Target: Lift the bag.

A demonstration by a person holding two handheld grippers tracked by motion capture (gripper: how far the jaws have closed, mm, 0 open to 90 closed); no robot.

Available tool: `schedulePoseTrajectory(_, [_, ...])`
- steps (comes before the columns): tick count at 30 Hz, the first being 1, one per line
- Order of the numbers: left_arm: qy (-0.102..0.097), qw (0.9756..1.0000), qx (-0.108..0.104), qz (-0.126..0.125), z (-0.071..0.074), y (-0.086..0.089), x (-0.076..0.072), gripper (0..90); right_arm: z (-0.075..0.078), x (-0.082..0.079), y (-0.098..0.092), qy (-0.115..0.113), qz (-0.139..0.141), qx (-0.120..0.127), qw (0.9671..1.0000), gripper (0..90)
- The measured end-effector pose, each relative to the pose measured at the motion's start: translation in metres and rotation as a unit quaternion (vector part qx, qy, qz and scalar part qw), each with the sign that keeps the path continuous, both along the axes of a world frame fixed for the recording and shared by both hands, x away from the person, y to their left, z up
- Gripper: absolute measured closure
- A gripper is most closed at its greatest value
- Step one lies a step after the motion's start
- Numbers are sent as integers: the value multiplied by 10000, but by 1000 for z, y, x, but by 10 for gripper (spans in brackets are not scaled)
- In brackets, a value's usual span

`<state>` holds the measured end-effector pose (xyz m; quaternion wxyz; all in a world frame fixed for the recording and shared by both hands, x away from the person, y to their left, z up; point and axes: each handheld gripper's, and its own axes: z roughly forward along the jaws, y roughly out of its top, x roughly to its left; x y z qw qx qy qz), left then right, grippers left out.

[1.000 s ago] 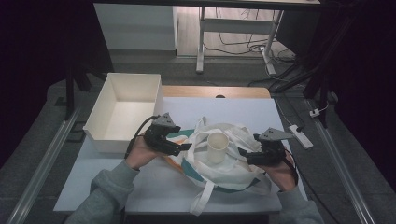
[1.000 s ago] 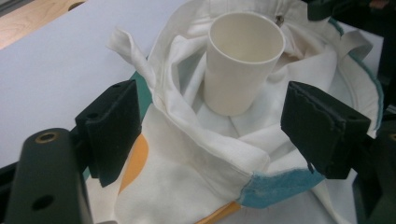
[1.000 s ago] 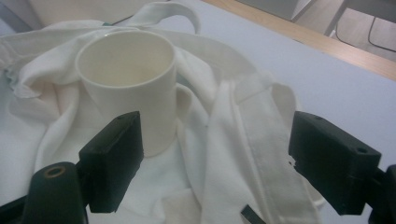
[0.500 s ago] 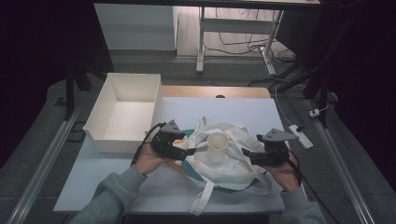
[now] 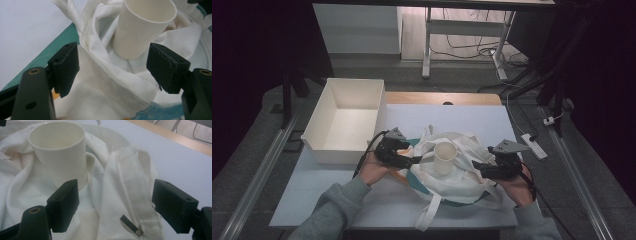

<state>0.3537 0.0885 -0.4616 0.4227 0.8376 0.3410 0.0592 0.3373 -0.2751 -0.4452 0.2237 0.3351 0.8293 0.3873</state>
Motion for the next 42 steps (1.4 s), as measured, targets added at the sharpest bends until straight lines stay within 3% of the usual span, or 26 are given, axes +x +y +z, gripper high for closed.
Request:
schedulePoseTrajectory(10, [85,9997,113,215,-6,-1,5,359,-2,-3,-3,44,-76,-133,9999,239])
schedulePoseTrajectory(16, [72,9990,303,308,-9,0,7,494,-3,-4,-4,52,-89,-163,9998,243])
schedulePoseTrajectory(20, [132,9989,265,351,-9,5,4,611,-4,-7,-7,70,-115,-216,9997,246])
schedulePoseTrajectory(24, [216,9987,310,333,-12,4,3,668,-6,-9,-9,144,-136,-255,9995,252])
schedulePoseTrajectory(32, [371,9982,401,264,-18,2,5,677,-13,-11,-11,336,-263,-449,9981,270])
schedulePoseTrajectory(35, [451,9976,484,192,-24,-3,6,671,-17,-10,-11,387,-430,-609,9965,271])
schedulePoseTrajectory(42, [660,9961,588,-4,-37,-10,10,701,-13,-11,-22,366,-874,-621,9936,306])
